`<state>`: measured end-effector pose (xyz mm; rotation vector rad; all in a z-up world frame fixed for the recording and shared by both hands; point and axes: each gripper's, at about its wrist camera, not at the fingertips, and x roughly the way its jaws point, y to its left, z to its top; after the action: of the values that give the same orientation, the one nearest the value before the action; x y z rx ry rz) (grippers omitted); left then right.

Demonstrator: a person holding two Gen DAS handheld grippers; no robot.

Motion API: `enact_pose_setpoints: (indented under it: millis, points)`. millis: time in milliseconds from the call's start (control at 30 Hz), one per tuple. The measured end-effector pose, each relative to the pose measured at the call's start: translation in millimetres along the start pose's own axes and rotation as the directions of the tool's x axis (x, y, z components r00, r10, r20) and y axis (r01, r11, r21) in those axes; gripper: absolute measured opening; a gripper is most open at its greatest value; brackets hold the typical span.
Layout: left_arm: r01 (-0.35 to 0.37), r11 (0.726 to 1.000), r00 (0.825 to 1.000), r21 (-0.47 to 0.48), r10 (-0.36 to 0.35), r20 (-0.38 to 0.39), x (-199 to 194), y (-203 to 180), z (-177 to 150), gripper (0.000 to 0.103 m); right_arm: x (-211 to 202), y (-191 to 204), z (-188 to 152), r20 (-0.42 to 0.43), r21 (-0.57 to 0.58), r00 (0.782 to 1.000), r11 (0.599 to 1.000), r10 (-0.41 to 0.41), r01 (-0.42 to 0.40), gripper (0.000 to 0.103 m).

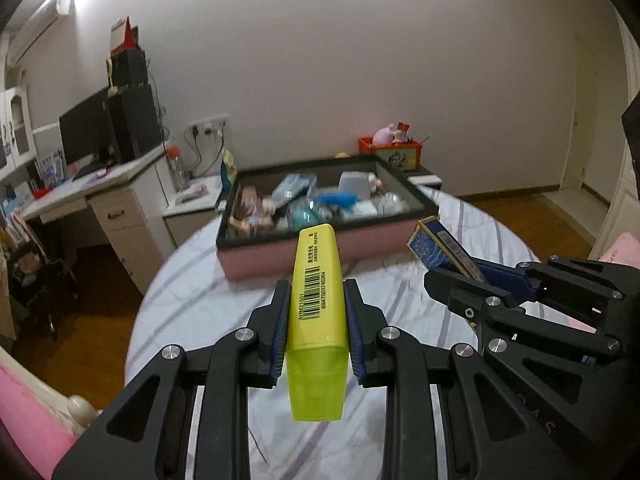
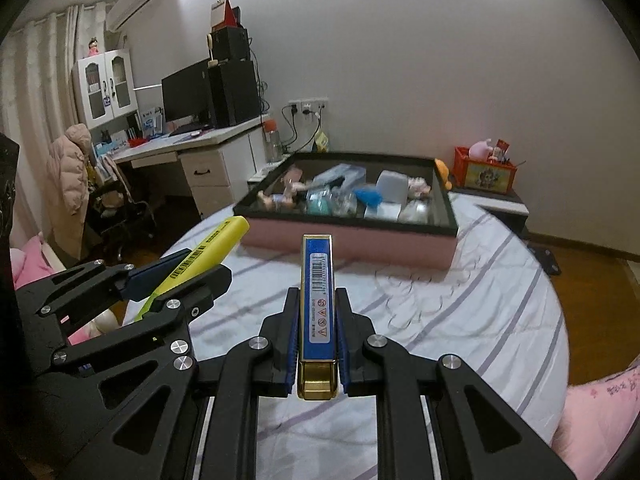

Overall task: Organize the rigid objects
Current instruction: 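Carry highlighter with left tool while right tool carries small box over pink box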

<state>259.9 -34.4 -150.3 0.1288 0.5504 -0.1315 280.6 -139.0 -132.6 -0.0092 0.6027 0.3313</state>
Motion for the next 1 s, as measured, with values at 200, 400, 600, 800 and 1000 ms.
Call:
enact_pose_setpoints:
  millis: [200,400,600,800,1000]
  points:
    - [-0.013,0.999,0.998,0.052,0.010,0.063,1,-2,40,0.026,-5,-11,35,0.055,-0.016,0.998,1.000,0.002,-0.001,0.016]
    - [-0.034,0.995,0.995,0.099,0.024,0.101,23,1,86,0.026,2,-22,78,0.090,-0.048,0.996,0.999,-0.003,0.007,0.016]
    - [-0.011,0.993,0.999,0.119,0.005,0.052,78,15,130,0.026,38,-31,126,0.073,-0.077,0.997,0.997,0.001,0.005,0.016]
    - [-0.027,0.989,0.999,0.144,0.031,-0.026,143,25,156,0.026,94,-40,158,0.012,-0.117,1.000,0.993,-0.023,0.024,0.016]
    - [-0.016,0.989,0.992,0.145,0.034,-0.118,209,26,163,0.026,154,-55,170,-0.068,-0.117,0.997,0.993,-0.033,0.025,0.016]
